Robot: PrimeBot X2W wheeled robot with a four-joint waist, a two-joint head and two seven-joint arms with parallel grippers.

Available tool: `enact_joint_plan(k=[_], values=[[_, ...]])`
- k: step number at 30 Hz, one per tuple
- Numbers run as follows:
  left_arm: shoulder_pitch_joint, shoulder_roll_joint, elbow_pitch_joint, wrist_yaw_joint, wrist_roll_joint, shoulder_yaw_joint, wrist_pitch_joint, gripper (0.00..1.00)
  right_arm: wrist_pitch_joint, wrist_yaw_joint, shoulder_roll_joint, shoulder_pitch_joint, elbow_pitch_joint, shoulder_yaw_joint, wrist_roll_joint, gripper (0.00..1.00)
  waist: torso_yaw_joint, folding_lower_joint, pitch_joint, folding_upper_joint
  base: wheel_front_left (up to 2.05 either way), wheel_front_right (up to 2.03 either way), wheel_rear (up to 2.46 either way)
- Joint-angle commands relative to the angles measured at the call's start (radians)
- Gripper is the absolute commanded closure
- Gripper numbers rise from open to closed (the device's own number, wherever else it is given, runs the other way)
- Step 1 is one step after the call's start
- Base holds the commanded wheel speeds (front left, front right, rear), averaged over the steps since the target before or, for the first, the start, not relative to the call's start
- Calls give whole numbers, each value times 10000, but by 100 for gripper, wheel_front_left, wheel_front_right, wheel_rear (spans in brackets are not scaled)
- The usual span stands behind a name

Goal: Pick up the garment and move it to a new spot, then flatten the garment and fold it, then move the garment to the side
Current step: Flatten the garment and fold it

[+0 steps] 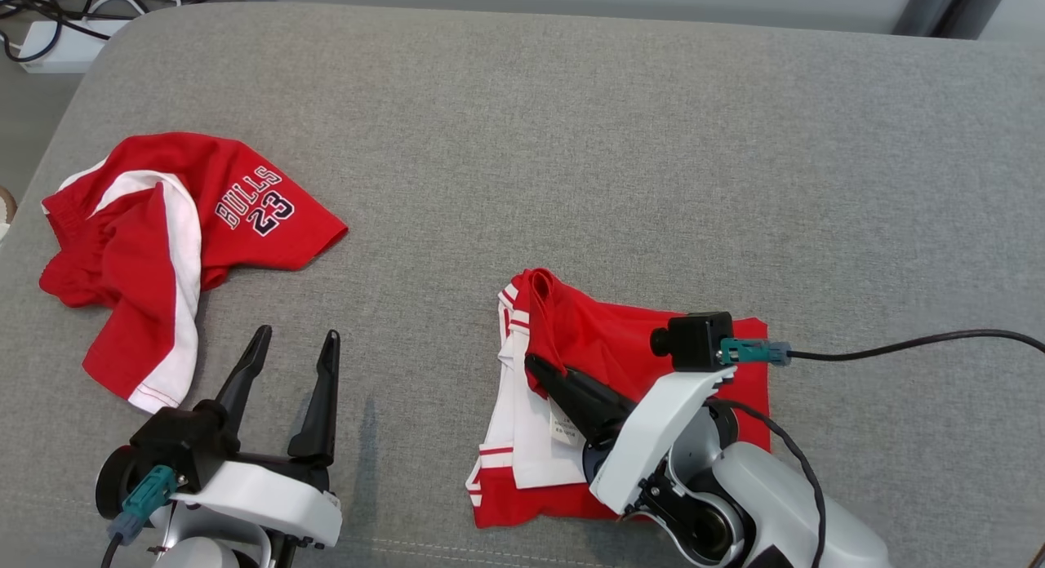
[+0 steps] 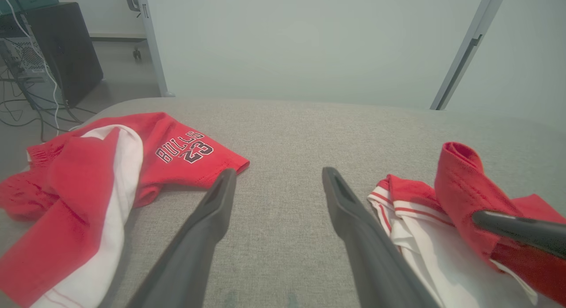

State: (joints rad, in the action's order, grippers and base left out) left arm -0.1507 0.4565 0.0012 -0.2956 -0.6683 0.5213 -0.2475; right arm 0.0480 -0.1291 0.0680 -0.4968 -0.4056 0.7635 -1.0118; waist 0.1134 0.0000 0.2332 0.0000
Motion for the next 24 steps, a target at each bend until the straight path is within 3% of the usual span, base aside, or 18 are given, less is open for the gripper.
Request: enact_joint_plan(k=[1,2,10,13,19,24], values=[[-477,227,-179,53,70,-358,-85,0,-193,-16,-175,-220,118,186,-121,62,24,0,20,0,0,0,0],[-485,217,-158,54,67,-354,-86,0,-251,-16,-176,-326,-60,337,-168,0,33,0,22,0,0,0,0],[-414,217,-52,-20,40,-391,-92,0,-1381,-16,-129,-642,411,717,-818,0,-167,0,-126,0,0,0,0],[-374,236,-61,-38,22,-426,-95,0,-2217,-16,522,-530,1039,241,-612,0,-290,0,-239,0,0,0,0],[-242,381,-166,-153,42,-475,-70,0,-3042,-16,2392,134,1977,-1864,1028,0,-595,0,-465,0,0,0,0],[-62,508,-347,-357,31,-620,-63,0,-3092,-16,3047,1544,2698,-4546,3404,0,-767,0,-632,0,0,0,0]])
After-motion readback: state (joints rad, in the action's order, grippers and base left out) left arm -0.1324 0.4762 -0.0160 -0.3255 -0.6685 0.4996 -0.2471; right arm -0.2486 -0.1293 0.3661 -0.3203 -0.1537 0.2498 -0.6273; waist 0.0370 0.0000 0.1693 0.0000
